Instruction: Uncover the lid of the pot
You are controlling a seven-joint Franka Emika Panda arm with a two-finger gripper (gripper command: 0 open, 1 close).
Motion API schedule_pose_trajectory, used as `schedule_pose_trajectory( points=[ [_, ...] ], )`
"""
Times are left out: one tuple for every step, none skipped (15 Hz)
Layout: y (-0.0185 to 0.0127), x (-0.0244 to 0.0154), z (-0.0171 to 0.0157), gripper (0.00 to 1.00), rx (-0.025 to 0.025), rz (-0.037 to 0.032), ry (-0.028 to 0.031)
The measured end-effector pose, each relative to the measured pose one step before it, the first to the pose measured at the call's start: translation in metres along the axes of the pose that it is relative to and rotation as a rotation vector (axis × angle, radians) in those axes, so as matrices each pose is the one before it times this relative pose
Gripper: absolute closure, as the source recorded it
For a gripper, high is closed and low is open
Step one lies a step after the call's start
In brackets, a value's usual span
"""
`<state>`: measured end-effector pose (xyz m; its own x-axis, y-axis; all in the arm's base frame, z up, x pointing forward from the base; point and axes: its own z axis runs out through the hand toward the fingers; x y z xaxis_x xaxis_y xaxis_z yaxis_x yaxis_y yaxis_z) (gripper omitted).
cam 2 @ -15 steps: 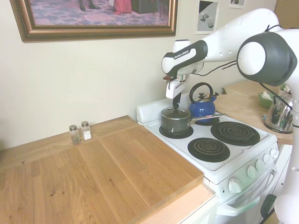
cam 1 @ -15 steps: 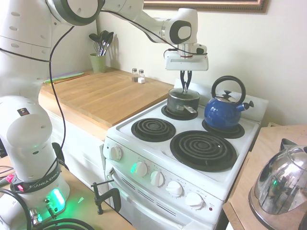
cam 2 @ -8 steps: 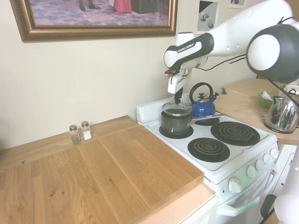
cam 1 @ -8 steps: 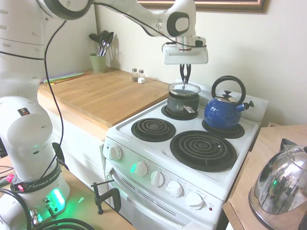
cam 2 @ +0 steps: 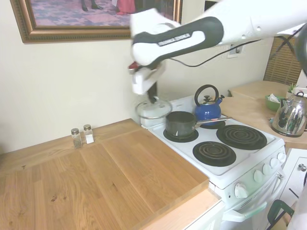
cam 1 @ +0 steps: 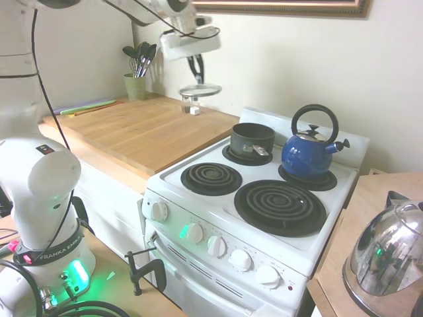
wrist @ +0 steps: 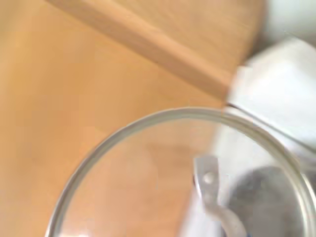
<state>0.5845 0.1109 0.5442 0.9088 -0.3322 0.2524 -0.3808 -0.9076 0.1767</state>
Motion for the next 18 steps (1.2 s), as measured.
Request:
schedule_pose_trajectory(
  points=[
    [-0.02293, -0.00013, 0.00254, 1.0, -0.00857, 0.01833, -0.02081],
    [-0.01877, 0.00345, 0.00868, 1.0, -0.00872, 0.02278, -0.02099],
    [-0.01607, 0.00595, 0.01324, 1.0, -0.00789, 0.02095, -0.01756],
    [-0.01209, 0.00569, 0.01584, 1.0, -0.00761, 0.01445, -0.01569],
    [-0.00735, 0.00646, 0.01939, 1.0, -0.00951, 0.01057, -0.01686],
    [-0.004, 0.00624, 0.02056, 1.0, -0.00758, 0.00794, -0.01687],
    [-0.00313, 0.0048, 0.01873, 1.0, 0.00189, 0.00526, -0.00989],
    [-0.00284, 0.00134, 0.01613, 1.0, 0.00725, 0.00053, -0.0045],
    [-0.00269, -0.00329, 0.0144, 1.0, 0.0066, -0.00704, -0.00139],
    [-0.00279, -0.00622, 0.01298, 1.0, 0.00389, -0.01123, -0.00168],
    [-0.00189, -0.00696, 0.0101, 1.0, 0.00286, -0.01001, -0.00173],
    [-0.00087, -0.00712, 0.00657, 1.0, 0.00492, -0.00634, 0.00136],
    [0.0006, -0.00623, 0.00141, 1.0, 0.00866, -0.00517, 0.00754],
    [0.00169, -0.00611, -0.00014, 1.0, 0.00088, -0.00354, 0.00064],
    [0.00178, -0.00465, -0.00001, 0.0, 0.00007, -0.00127, 0.00002],
    [0.00095, -0.00246, -0.00032, 0.0, -0.00151, -0.00063, -0.00109],
    [0.00061, -0.00134, -0.00003, 0.0, -0.00117, -0.00044, -0.00095],
    [0.0004, -0.00029, 0.00014, 0.0, -0.00058, 0.00012, -0.00041]
  ],
)
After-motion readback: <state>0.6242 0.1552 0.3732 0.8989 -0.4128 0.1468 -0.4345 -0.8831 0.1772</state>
